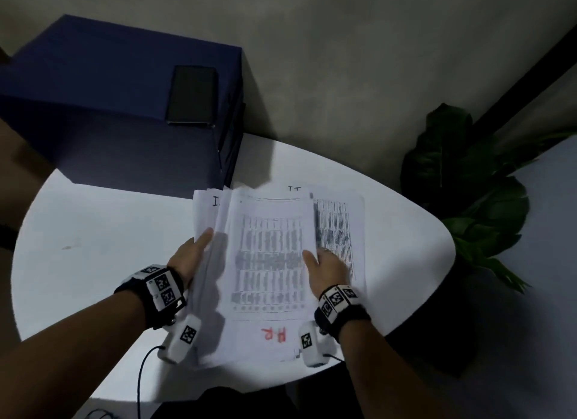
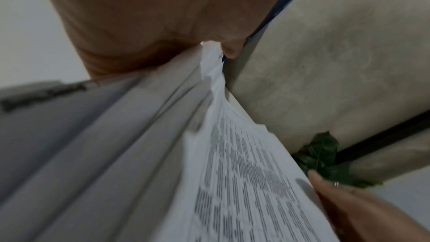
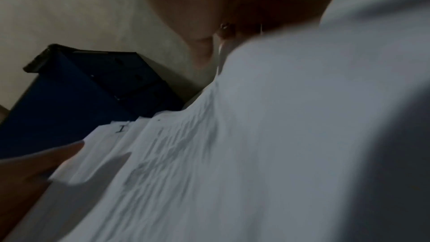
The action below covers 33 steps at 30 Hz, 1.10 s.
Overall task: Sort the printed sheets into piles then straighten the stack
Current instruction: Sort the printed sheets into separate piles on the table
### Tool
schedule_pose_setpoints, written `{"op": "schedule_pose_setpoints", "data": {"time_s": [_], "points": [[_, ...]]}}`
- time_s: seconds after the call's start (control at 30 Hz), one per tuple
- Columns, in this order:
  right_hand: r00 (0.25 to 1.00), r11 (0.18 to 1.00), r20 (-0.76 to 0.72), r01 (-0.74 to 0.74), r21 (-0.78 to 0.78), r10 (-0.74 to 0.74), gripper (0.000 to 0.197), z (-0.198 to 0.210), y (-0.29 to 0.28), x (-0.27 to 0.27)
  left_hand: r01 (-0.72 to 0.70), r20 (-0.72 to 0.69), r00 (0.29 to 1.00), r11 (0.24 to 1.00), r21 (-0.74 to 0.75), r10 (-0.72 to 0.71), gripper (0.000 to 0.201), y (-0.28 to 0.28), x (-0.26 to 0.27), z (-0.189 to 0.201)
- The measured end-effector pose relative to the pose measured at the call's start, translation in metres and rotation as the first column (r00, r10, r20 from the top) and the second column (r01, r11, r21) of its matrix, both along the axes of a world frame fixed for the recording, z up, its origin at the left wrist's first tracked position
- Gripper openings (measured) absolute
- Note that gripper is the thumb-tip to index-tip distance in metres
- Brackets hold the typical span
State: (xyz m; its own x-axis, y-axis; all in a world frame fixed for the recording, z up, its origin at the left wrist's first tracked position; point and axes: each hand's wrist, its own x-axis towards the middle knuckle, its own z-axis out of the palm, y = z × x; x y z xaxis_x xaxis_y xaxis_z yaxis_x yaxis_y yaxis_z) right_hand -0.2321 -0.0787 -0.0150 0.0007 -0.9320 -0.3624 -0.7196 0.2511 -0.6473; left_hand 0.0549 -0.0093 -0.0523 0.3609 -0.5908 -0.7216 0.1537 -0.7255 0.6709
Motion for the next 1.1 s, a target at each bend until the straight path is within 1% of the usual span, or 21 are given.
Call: {"op": "schedule_pose_setpoints", "data": {"time_s": [0.03,0.07,0.1,0.13,0.17,0.2,0.27,0.33,0.4,0.5,0.53,0.57,0.6,0.63,0.67,0.7,0.8,0.9,0.97,1.03,1.1], "points": [[0.998,0.999,-0.062,-0.004,-0.042,0.001,0.033,-0.003,-0.007,-0.007,0.093,0.121,0.988,0.995,0.025,-0.095,0.093,0.000,-0.001,-0.001],[0.987,0.997,-0.149,0.051,-0.054,-0.059,0.038,-0.002,-0.016,-0.016,0.171,0.228,0.956,0.983,0.071,-0.183,0.086,0.000,-0.003,-0.001],[0.959,0.989,-0.241,0.142,-0.045,-0.148,0.049,-0.001,-0.026,-0.028,0.216,0.318,0.919,0.972,0.088,-0.233,0.075,0.002,-0.007,0.005],[0.919,0.970,-0.324,0.244,0.016,-0.225,0.061,-0.003,-0.035,-0.041,0.240,0.375,0.890,0.965,0.102,-0.261,0.063,0.003,-0.011,0.010],[0.898,0.954,-0.366,0.291,0.074,-0.246,0.071,-0.002,-0.042,-0.051,0.252,0.414,0.867,0.961,0.116,-0.277,0.053,0.002,-0.015,0.011],[0.903,0.946,-0.356,0.300,0.124,-0.240,0.076,-0.001,-0.047,-0.056,0.258,0.438,0.851,0.957,0.130,-0.289,0.047,0.001,-0.017,0.010],[0.941,0.942,-0.244,0.281,0.184,-0.234,0.074,-0.001,-0.053,-0.057,0.254,0.442,0.850,0.958,0.131,-0.286,0.044,0.000,-0.018,0.011],[0.948,0.929,-0.143,0.308,0.207,-0.283,0.064,0.002,-0.052,-0.051,0.254,0.447,0.847,0.957,0.137,-0.289,0.044,-0.001,-0.018,0.014],[0.935,0.929,-0.140,0.345,0.135,-0.327,0.054,0.002,-0.050,-0.048,0.259,0.453,0.841,0.956,0.140,-0.295,0.046,-0.001,-0.019,0.015],[0.915,0.932,-0.178,0.362,-0.033,-0.362,0.037,0.001,-0.046,-0.048,0.245,0.459,0.843,0.960,0.134,-0.279,0.049,-0.001,-0.021,0.015],[0.912,0.928,-0.173,0.368,-0.059,-0.373,0.032,0.001,-0.045,-0.049,0.228,0.447,0.856,0.966,0.123,-0.259,0.054,-0.001,-0.022,0.014],[0.909,0.925,-0.171,0.373,-0.076,-0.380,0.027,0.001,-0.044,-0.050,0.207,0.430,0.872,0.972,0.110,-0.234,0.063,-0.001,-0.023,0.015],[0.906,0.923,-0.177,0.375,-0.081,-0.384,0.024,0.003,-0.043,-0.050,0.190,0.421,0.880,0.976,0.108,-0.218,0.078,-0.001,-0.025,0.016],[0.903,0.922,-0.188,0.377,-0.084,-0.387,0.023,0.006,-0.043,-0.051,0.189,0.426,0.877,0.975,0.120,-0.223,0.092,0.000,-0.028,0.019],[0.901,0.923,-0.200,0.375,-0.089,-0.385,0.023,0.008,-0.043,-0.052,0.192,0.442,0.865,0.971,0.142,-0.236,0.099,0.000,-0.030,0.019],[0.898,0.923,-0.212,0.372,-0.100,-0.385,0.024,0.009,-0.043,-0.053,0.193,0.457,0.855,0.968,0.163,-0.247,0.098,0.000,-0.032,0.021],[0.890,0.910,-0.207,0.377,-0.170,-0.407,0.022,0.015,-0.043,-0.058,0.189,0.459,0.854,0.969,0.160,-0.243,0.083,0.000,-0.034,0.021],[0.888,0.884,-0.124,0.408,-0.227,-0.442,0.022,0.021,-0.046,-0.072,0.199,0.482,0.841,0.969,0.143,-0.244,0.069,0.000,-0.032,0.018],[0.904,0.889,-0.104,0.379,-0.256,-0.416,0.026,0.028,-0.049,-0.088,0.208,0.474,0.846,0.970,0.127,-0.243,0.065,0.001,-0.028,0.014],[0.917,0.906,-0.099,0.358,-0.227,-0.387,0.036,0.031,-0.051,-0.106,0.220,0.464,0.850,0.969,0.115,-0.248,0.065,0.002,-0.024,0.012],[0.943,0.946,-0.109,0.302,-0.122,-0.315,0.041,0.024,-0.049,-0.117,0.230,0.461,0.850,0.967,0.112,-0.256,0.064,0.003,-0.021,0.009]]}}
